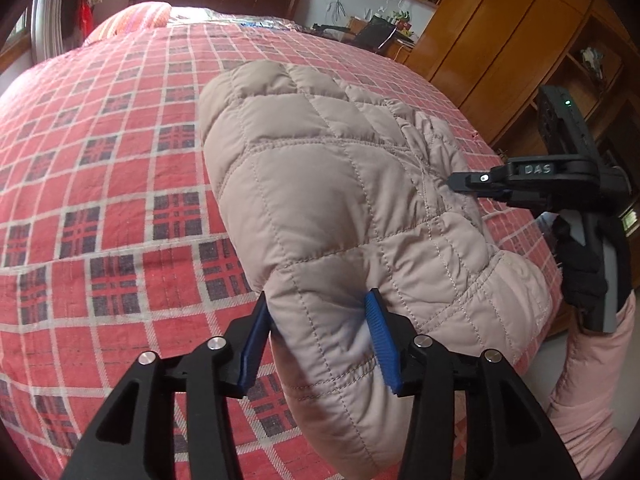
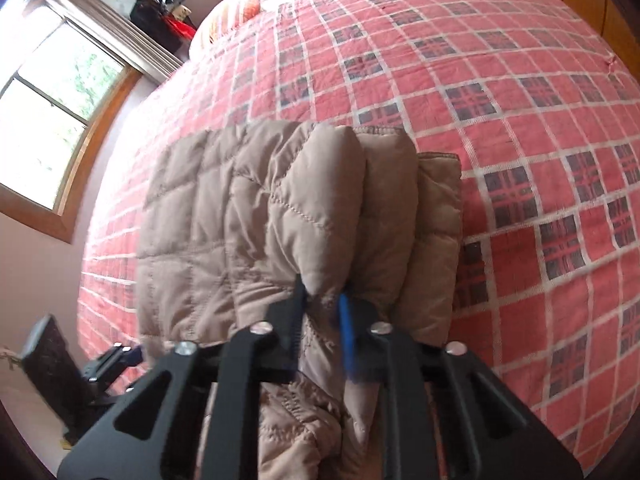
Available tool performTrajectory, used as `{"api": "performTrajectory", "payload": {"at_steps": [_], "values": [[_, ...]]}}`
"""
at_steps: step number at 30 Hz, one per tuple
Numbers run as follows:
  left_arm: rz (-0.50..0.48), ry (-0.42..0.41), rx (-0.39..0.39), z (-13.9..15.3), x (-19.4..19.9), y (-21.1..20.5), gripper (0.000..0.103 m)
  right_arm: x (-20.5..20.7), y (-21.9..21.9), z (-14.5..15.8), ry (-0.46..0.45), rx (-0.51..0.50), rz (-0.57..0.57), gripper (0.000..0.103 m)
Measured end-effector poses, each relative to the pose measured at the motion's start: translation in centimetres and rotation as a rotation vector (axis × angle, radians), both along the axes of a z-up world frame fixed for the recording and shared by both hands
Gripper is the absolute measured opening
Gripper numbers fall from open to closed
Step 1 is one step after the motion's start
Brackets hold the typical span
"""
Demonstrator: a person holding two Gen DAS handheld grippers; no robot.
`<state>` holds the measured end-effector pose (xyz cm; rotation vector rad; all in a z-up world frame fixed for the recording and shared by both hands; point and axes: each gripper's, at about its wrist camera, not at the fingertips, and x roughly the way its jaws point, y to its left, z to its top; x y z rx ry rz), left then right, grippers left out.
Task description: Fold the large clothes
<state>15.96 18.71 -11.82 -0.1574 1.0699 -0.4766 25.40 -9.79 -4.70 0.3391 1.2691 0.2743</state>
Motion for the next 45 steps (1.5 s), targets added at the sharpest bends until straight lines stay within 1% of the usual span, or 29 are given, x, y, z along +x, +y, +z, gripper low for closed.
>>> {"api": "performTrajectory", "payload": {"at_steps": [2, 4, 8, 11, 13, 15, 16, 18, 21, 22, 24, 27, 29, 32, 35, 36, 37, 38, 39, 41, 45], "values": [[0.002, -0.009, 0.012, 0.3, -0.2, -0.4, 0.050, -0.3, -1.0, 0.7, -0.005, 0.041, -0.011, 0.008], [-0.001, -0.020, 0.019, 0.5, -0.5, -0.7, 0.052, -0.8, -2.2, 1.5, -0.015, 0.061, -0.021, 0.007], [-0.014, -0.056, 0.052, 1.3, -1.3, -1.5, 0.054, -1.6, -3.0, 2.1, -0.034, 0.058, -0.031, 0.007], [-0.019, -0.072, 0.071, 1.3, -1.5, -2.1, 0.055, -1.4, -3.0, 0.8, -0.005, 0.044, -0.042, 0.007], [-0.019, -0.071, 0.081, 1.1, -1.3, -2.1, 0.059, -1.0, -3.8, -0.4, 0.021, 0.035, -0.047, 0.007], [-0.021, -0.067, 0.082, 0.8, -1.1, -2.0, 0.061, -0.6, -3.7, -1.8, 0.047, 0.036, -0.052, 0.007], [-0.021, -0.067, 0.084, 0.6, -1.1, -1.8, 0.063, -0.5, -3.7, -2.5, 0.058, 0.040, -0.053, 0.008], [-0.019, -0.067, 0.087, 0.2, -0.8, -2.0, 0.067, -0.4, -3.7, -3.3, 0.071, 0.048, -0.059, 0.008], [-0.014, -0.055, 0.075, 0.0, -0.7, -1.7, 0.067, -0.8, -3.7, -2.6, 0.054, 0.064, -0.059, 0.012], [-0.014, -0.055, 0.073, 0.2, -0.8, -1.5, 0.067, -1.1, -4.0, -2.1, 0.044, 0.069, -0.063, 0.015], [-0.011, -0.053, 0.069, 0.6, -0.9, -1.1, 0.067, -2.3, -4.7, -1.1, 0.024, 0.064, -0.064, 0.020], [0.002, -0.076, 0.063, 1.6, -1.9, -0.1, 0.066, -5.4, -4.7, 1.1, -0.023, 0.035, -0.037, 0.027], [0.006, -0.093, 0.055, 2.3, -2.8, 0.5, 0.066, -7.5, -4.4, 2.0, -0.025, 0.058, -0.007, 0.032], [0.002, -0.105, 0.047, 2.8, -4.3, 1.0, 0.066, -9.8, -3.9, 2.2, -0.009, 0.081, 0.037, 0.034], [-0.010, -0.102, 0.045, 2.6, -5.6, 1.0, 0.066, -11.7, -3.4, 1.7, 0.014, 0.045, 0.046, 0.034], [-0.013, -0.098, 0.045, 2.5, -5.7, 0.9, 0.066, -11.6, -3.3, 1.6, 0.019, 0.042, 0.048, 0.034], [-0.014, -0.092, 0.047, 2.3, -5.8, 0.7, 0.066, -11.9, -3.2, 1.3, 0.025, 0.045, 0.051, 0.030], [-0.013, -0.088, 0.052, 2.0, -5.8, 0.6, 0.066, -12.0, -3.3, 1.0, 0.028, 0.055, 0.055, 0.014], [-0.010, -0.081, 0.057, 1.8, -5.7, 0.4, 0.066, -12.2, -3.4, 0.7, 0.034, 0.081, 0.056, 0.008], [-0.004, -0.067, 0.058, 1.4, -5.4, 0.3, 0.066, -12.3, -3.8, 0.6, 0.027, 0.094, 0.044, 0.006], [-0.008, -0.062, 0.051, 1.1, -5.2, 0.1, 0.067, -13.8, -4.6, 0.5, 0.016, 0.096, 0.020, 0.005]]}}
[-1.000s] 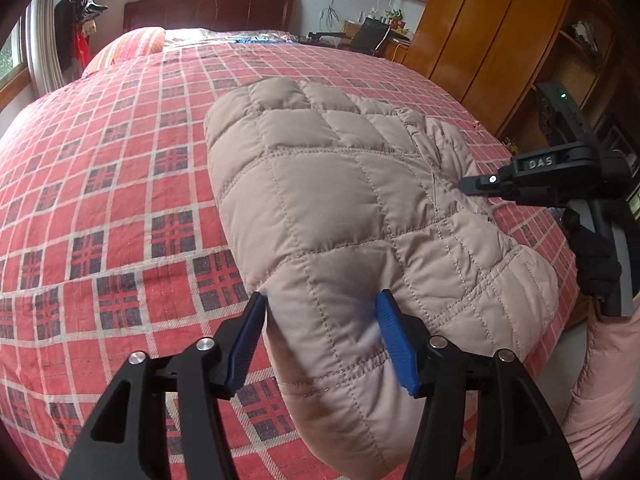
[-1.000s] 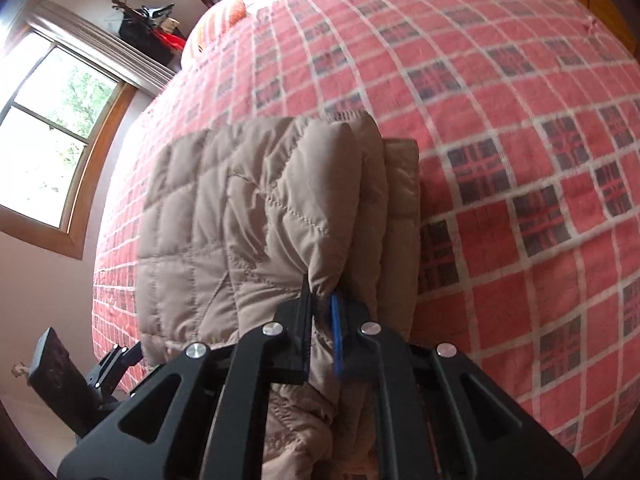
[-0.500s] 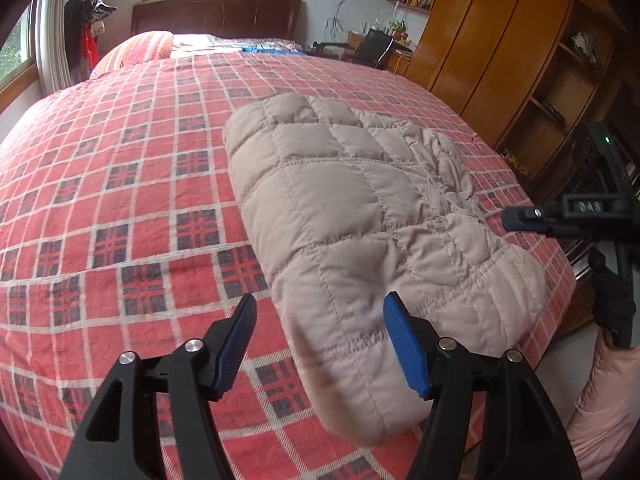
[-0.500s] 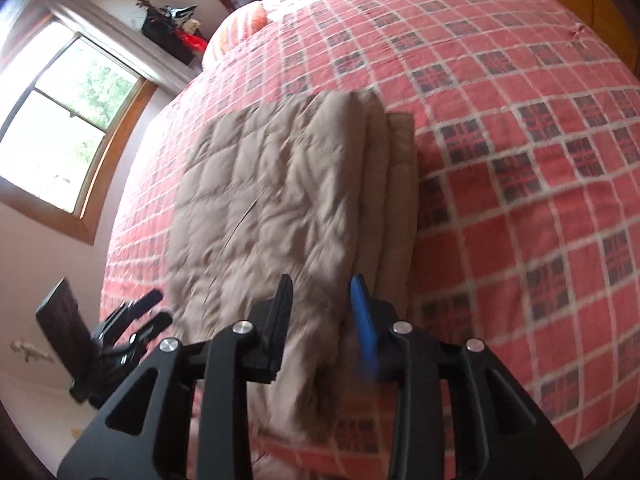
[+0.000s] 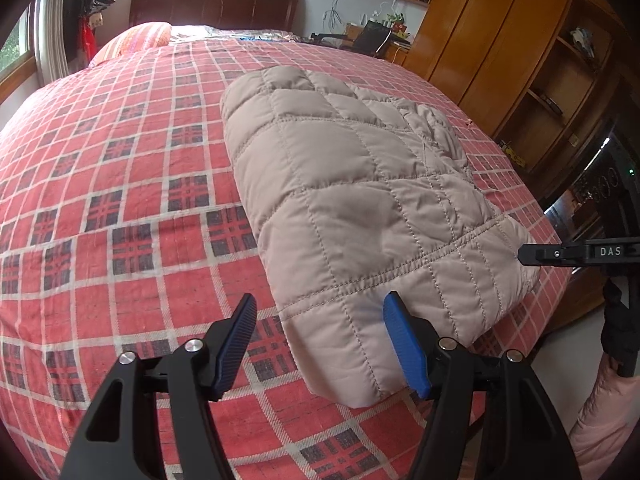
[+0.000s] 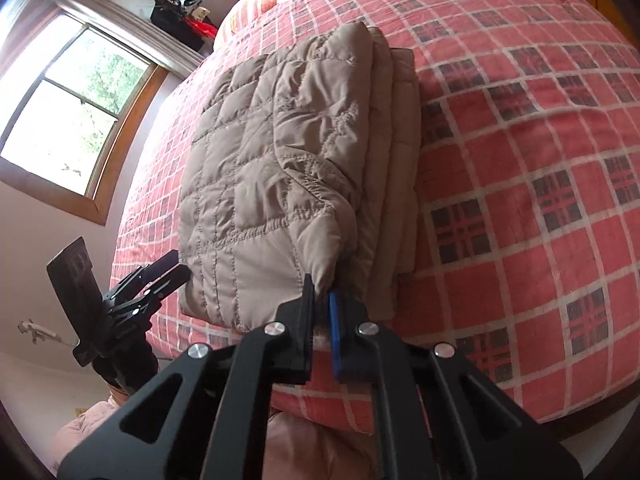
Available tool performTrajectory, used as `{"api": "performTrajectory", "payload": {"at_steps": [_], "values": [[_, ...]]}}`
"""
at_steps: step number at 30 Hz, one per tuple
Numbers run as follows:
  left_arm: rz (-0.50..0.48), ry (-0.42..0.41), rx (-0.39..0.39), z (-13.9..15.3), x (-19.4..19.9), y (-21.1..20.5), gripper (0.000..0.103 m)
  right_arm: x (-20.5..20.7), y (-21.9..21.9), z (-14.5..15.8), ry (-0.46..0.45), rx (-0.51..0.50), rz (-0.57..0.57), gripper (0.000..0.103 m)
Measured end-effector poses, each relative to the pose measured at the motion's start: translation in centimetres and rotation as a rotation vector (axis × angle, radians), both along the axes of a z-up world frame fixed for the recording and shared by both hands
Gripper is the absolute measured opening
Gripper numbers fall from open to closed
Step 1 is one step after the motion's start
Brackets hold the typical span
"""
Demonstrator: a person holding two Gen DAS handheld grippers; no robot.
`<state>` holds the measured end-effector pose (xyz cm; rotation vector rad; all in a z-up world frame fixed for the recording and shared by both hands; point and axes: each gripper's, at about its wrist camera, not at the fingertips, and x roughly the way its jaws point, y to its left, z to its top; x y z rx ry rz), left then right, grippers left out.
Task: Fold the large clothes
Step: 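Open both tools and release the folded jacket bundle, then grasp the bundle with both tools and lift it off the bedspread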
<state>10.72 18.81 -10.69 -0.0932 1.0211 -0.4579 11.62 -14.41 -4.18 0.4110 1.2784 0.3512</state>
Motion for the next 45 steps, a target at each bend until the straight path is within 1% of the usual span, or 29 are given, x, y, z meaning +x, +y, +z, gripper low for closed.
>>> {"api": "performTrajectory", "payload": {"at_steps": [1, 4, 6, 7, 9, 12, 13, 14, 16, 17, 18, 20, 22, 24, 26, 29, 30, 33, 35, 40, 43, 44, 45], "values": [[0.000, 0.000, 0.001, -0.1, 0.1, 0.0, 0.068, 0.0, -0.1, -0.6, 0.010, -0.006, -0.004, 0.005], [-0.010, 0.021, 0.003, -0.9, 0.3, -0.3, 0.068, 0.0, -0.3, -3.8, 0.072, -0.028, -0.015, 0.005], [-0.015, 0.035, 0.005, -1.5, 0.5, -0.5, 0.071, 0.3, -0.4, -5.3, 0.093, -0.006, -0.026, 0.005], [-0.014, 0.038, 0.004, -1.8, 0.6, -0.5, 0.071, 0.5, -0.4, -5.5, 0.097, 0.010, -0.030, 0.005], [-0.012, 0.044, -0.006, -1.9, 0.7, -0.4, 0.071, 0.5, -0.5, -5.5, 0.093, 0.021, -0.033, 0.005], [-0.007, 0.052, -0.022, -1.5, 0.8, -0.1, 0.071, 0.4, -0.1, -4.8, 0.078, -0.007, -0.021, 0.006], [-0.002, 0.051, -0.024, -1.3, 0.7, 0.1, 0.071, 0.4, -0.1, -4.5, 0.066, -0.014, -0.014, 0.007], [0.005, 0.045, -0.026, -1.0, 0.7, 0.3, 0.070, 0.4, 0.1, -3.9, 0.046, -0.020, -0.004, 0.010], [0.016, 0.031, -0.030, -0.2, 0.7, 0.6, 0.070, 0.2, 0.4, -2.7, 0.019, -0.026, 0.003, 0.013], [0.019, 0.025, -0.035, 0.1, 0.7, 0.9, 0.070, -0.1, 0.2, -2.0, 0.000, -0.029, 0.006, 0.020], [0.021, 0.020, -0.037, 0.4, 0.8, 1.0, 0.070, -0.3, 0.0, -1.3, -0.022, -0.034, 0.002, 0.025], [0.029, 0.002, -0.032, 1.0, 1.0, 1.3, 0.070, -0.3, -0.3, -0.2, -0.059, -0.050, -0.007, 0.047], [0.033, -0.009, -0.026, 1.4, 1.3, 1.4, 0.071, 0.0, -0.6, 0.6, -0.086, -0.059, -0.017, 0.054], [0.038, -0.009, -0.026, 1.6, 1.8, 1.6, 0.071, 0.8, -0.9, 1.0, -0.098, -0.041, -0.023, 0.059], [0.042, -0.009, -0.027, 1.7, 2.3, 1.7, 0.071, 1.7, -1.1, 1.0, -0.104, -0.021, -0.027, 0.070], [0.042, 0.003, -0.038, 1.5, 3.4, 1.8, 0.072, 3.3, -1.5, 0.5, -0.095, 0.009, -0.024, 0.079], [0.042, 0.010, -0.045, 1.4, 3.7, 1.9, 0.072, 3.8, -1.4, 0.0, -0.086, 0.023, -0.027, 0.079], [0.027, 0.055, -0.091, 0.6, 5.1, 2.3, 0.074, 5.0, -1.8, -1.5, -0.053, 0.080, -0.032, 0.080], [-0.003, 0.102, -0.163, -0.4, 6.2, 2.8, 0.075, 6.0, -2.2, -2.3, -0.037, 0.108, -0.030, 0.082], [-0.065, 0.238, -0.365, -3.6, 8.6, 4.1, 0.076, 6.8, -3.0, -4.4, -0.012, 0.184, -0.029, 0.084], [-0.099, 0.277, -0.468, -4.7, 9.4, 4.5, 0.076, 7.1, -3.4, -5.3, -0.012, 0.228, -0.025, 0.086], [-0.116, 0.287, -0.496, -5.1, 9.6, 4.3, 0.078, 7.4, -3.5, -5.7, -0.010, 0.247, -0.023, 0.087], [-0.124, 0.294, -0.508, -5.3, 9.8, 4.2, 0.081, 7.5, -3.5, -6.0, -0.007, 0.265, -0.020, 0.087]]}}
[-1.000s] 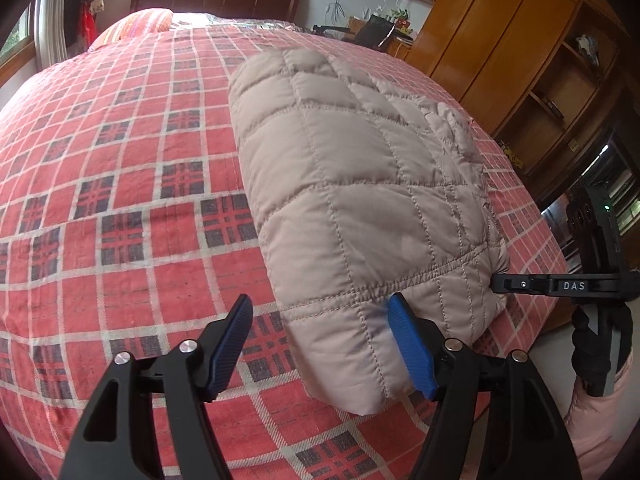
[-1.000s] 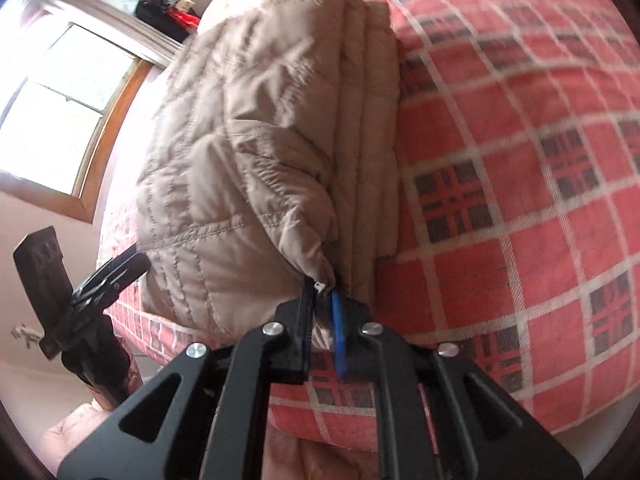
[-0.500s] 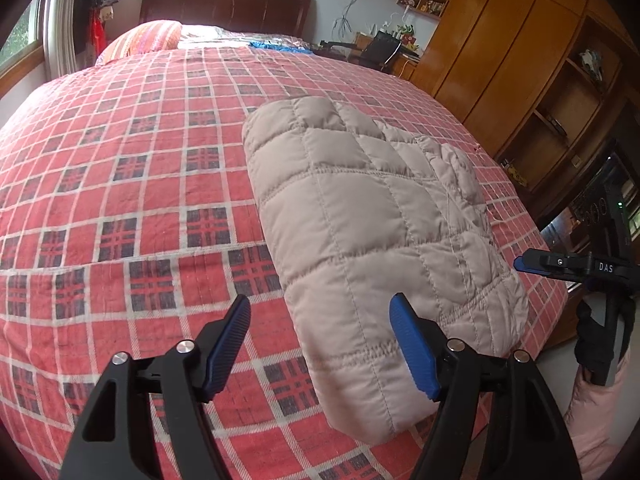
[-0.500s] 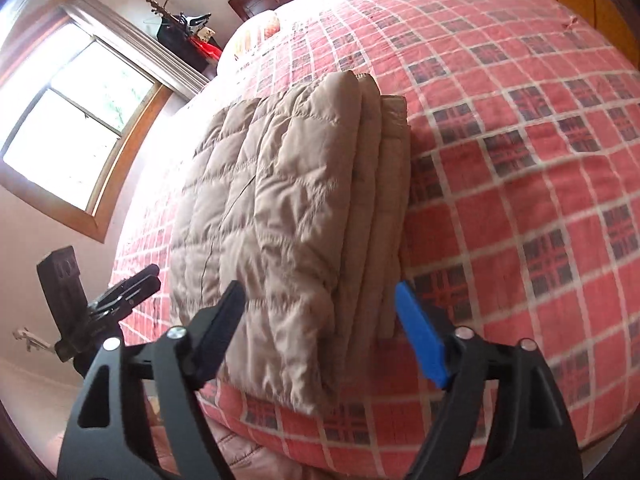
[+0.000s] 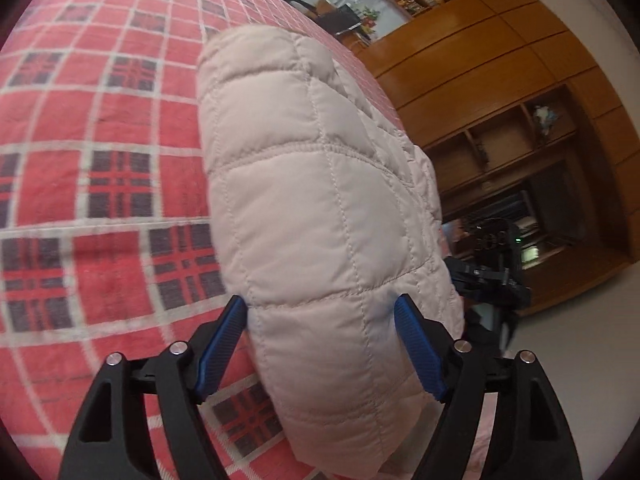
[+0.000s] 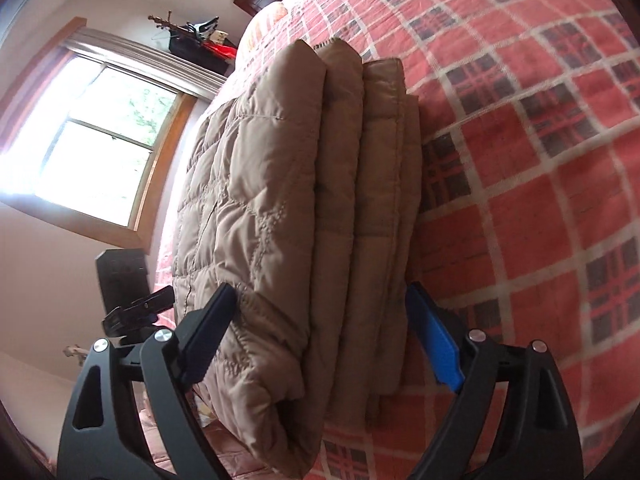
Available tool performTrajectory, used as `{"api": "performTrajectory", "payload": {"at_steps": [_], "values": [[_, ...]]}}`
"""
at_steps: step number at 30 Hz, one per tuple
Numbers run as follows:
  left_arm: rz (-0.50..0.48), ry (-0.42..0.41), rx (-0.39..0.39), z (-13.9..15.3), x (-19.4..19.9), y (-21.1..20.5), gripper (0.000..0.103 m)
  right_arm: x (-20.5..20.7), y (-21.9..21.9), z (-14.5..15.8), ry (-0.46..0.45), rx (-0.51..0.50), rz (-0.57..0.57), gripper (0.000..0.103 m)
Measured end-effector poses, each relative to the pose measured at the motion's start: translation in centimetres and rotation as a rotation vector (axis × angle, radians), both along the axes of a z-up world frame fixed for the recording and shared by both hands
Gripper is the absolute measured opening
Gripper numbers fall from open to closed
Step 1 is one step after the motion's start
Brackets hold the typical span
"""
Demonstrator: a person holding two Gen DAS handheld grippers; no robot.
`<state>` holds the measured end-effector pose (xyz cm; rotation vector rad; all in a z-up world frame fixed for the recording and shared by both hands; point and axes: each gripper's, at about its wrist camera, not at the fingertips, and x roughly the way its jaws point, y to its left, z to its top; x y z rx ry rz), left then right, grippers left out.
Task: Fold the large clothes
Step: 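Grasp the bundle with both tools and lift it off the bedspread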
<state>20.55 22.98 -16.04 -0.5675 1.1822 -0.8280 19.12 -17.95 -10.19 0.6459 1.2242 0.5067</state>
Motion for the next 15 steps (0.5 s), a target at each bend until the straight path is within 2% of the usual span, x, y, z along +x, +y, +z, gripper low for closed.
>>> {"api": "performTrajectory", "payload": {"at_steps": [4, 10, 12, 14, 15], "values": [[-0.015, 0.031, -0.044, -1.4, 1.0, -0.8, 0.088, 0.9, -0.4, -1.7, 0.017, 0.051, 0.007, 0.091], [-0.026, 0.053, -0.086, -2.4, 2.1, -1.6, 0.093, 1.4, -0.3, -3.3, 0.006, 0.111, 0.020, 0.092], [-0.037, 0.041, -0.079, -2.2, 2.0, -2.0, 0.092, 1.5, -0.1, -3.4, -0.008, 0.111, 0.022, 0.086], [-0.040, 0.014, -0.056, -1.7, 1.7, -2.1, 0.083, 1.5, 0.2, -3.5, -0.010, 0.133, 0.030, 0.067], [-0.036, 0.000, -0.047, -1.4, 1.4, -2.2, 0.074, 1.5, 0.2, -3.4, -0.015, 0.142, 0.029, 0.063]]}}
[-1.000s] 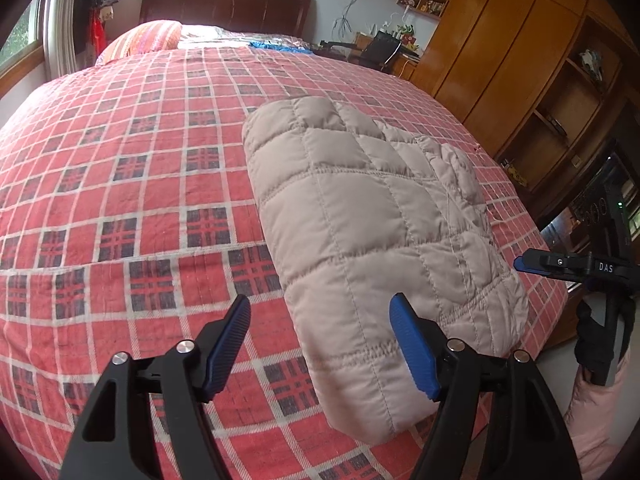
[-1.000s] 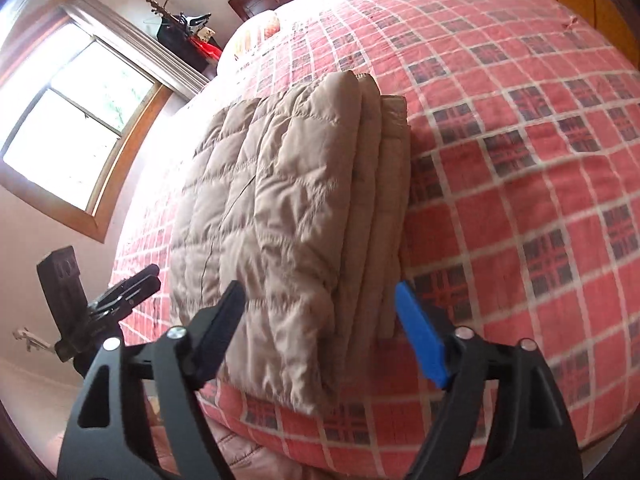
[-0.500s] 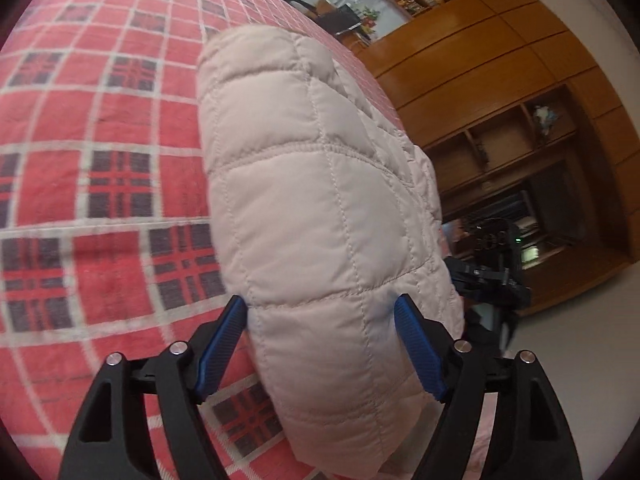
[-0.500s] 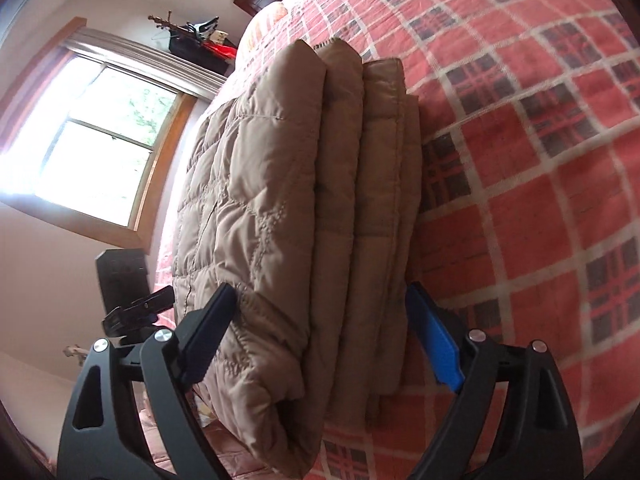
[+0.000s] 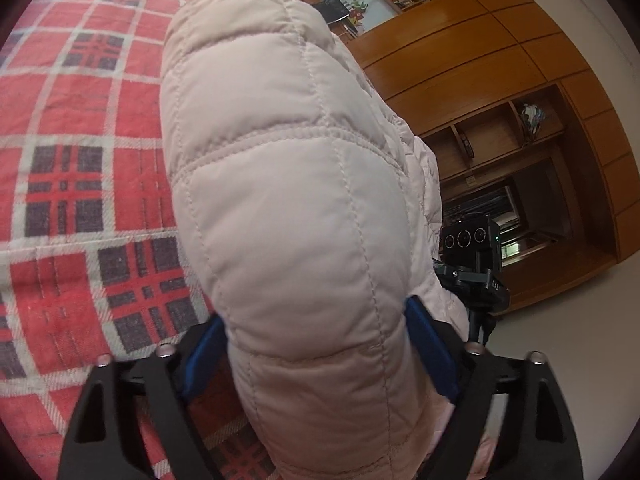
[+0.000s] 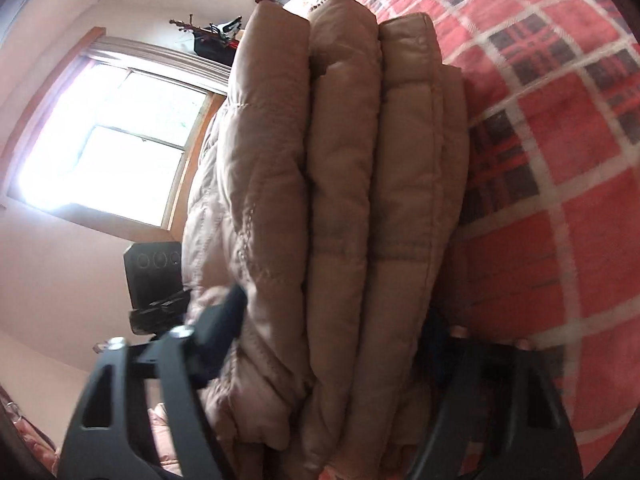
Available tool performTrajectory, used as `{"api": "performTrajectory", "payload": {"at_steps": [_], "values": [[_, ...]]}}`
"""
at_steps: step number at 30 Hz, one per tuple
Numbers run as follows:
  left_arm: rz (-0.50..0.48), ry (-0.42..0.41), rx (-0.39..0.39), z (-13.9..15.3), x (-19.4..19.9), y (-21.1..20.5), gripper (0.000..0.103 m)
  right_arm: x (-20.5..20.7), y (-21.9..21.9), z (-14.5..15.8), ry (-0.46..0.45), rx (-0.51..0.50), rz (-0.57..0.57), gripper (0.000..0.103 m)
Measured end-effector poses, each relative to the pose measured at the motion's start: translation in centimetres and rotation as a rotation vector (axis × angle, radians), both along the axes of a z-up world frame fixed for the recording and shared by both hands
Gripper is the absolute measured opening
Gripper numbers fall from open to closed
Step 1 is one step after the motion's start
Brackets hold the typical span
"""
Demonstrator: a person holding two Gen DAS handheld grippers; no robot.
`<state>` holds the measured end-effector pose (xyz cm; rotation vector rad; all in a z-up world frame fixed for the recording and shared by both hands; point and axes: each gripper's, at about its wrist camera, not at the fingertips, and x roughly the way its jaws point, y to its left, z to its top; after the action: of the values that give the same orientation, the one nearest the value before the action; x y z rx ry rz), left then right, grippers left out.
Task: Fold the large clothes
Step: 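Grasp the bundle with both tools and lift it off the bedspread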
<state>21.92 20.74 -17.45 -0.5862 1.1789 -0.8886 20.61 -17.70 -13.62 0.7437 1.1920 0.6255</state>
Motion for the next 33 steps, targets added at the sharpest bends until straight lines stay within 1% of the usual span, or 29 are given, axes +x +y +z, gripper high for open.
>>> {"api": "performTrajectory", "payload": {"at_steps": [1, 2, 4, 7, 11, 14, 17, 20, 24, 27, 30, 33], "values": [[0.002, -0.011, 0.001, 0.3, -0.2, 0.0, 0.066, -0.1, 0.0, 0.2, -0.011, 0.005, -0.002, 0.056], [0.005, -0.024, 0.000, 0.6, -0.4, 0.1, 0.063, -0.3, -0.1, 0.4, -0.018, 0.014, -0.006, 0.051], [0.014, -0.047, 0.003, 1.2, -0.7, 0.3, 0.056, -0.4, 0.0, 0.8, -0.040, 0.010, -0.007, 0.045], [0.034, -0.079, 0.009, 2.4, -1.3, 0.4, 0.052, -0.6, 0.7, 2.5, -0.084, -0.025, 0.000, 0.041], [0.074, -0.136, -0.006, 4.6, -1.8, 1.8, 0.051, 0.1, 2.6, 5.3, -0.144, -0.048, 0.032, 0.039], [0.120, -0.189, 0.002, 6.6, -1.6, 3.5, 0.051, 1.4, 4.5, 7.3, -0.190, -0.075, 0.062, 0.039], [0.172, -0.220, 0.005, 8.3, -0.6, 5.8, 0.051, 4.1, 7.2, 9.2, -0.228, -0.083, 0.099, 0.039], [0.228, -0.246, 0.017, 9.6, 1.1, 8.2, 0.051, 7.2, 9.8, 10.2, -0.249, -0.086, 0.129, 0.039], [0.282, -0.271, 0.050, 10.4, 3.9, 11.1, 0.051, 11.2, 12.8, 10.1, -0.250, -0.080, 0.155, 0.039], [0.312, -0.271, 0.066, 10.1, 6.4, 13.0, 0.051, 14.2, 14.2, 9.0, -0.236, -0.066, 0.159, 0.039], [0.328, -0.259, 0.090, 8.9, 9.1, 14.1, 0.052, 16.6, 14.0, 6.8, -0.200, -0.054, 0.153, 0.039], [0.330, -0.213, 0.104, 7.1, 11.6, 14.0, 0.052, 18.5, 14.0, 3.8, -0.157, -0.061, 0.141, 0.039]]}}
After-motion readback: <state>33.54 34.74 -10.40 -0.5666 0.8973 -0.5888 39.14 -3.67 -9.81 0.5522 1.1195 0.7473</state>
